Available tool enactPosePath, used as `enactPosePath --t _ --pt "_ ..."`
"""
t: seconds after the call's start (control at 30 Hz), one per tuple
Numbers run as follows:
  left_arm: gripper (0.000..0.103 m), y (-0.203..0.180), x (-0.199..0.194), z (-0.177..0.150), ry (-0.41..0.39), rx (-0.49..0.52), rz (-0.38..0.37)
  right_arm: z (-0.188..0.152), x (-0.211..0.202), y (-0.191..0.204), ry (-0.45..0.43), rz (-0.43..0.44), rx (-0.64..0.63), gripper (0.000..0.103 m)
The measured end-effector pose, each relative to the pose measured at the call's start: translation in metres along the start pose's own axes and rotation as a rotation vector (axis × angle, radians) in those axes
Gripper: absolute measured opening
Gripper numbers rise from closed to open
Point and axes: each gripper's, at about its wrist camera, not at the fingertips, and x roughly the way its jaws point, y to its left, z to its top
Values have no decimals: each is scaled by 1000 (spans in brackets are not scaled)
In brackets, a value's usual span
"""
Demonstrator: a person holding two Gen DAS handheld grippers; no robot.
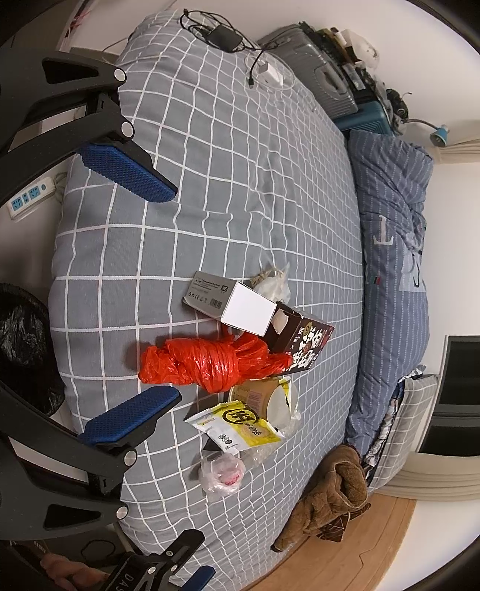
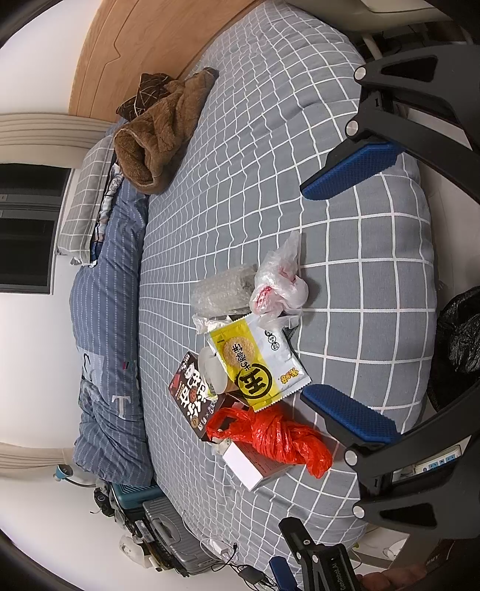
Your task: Collect trash
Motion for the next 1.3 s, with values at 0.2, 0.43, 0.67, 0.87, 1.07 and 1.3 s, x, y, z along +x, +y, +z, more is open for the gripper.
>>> enactPosePath --t 0.2,0.43,0.67,0.87,1.07,1.3 --pt "97 1 0 0 1 -1 1 0 0 0 -1 -1 1 96" --pt "97 2 0 0 2 -3 2 0 0 0 -1 0 1 96" --pt "97 2 1 1 5 0 5 0 1 1 3 0 1 96" --pt "97 1 18 6 18 -6 12 6 22 4 14 -19 -30 96" --pt "97 0 47 16 37 2 31 16 51 -8 35 -47 -20 96" --pt "97 5 82 22 80 0 23 21 93 -15 99 -46 -19 95"
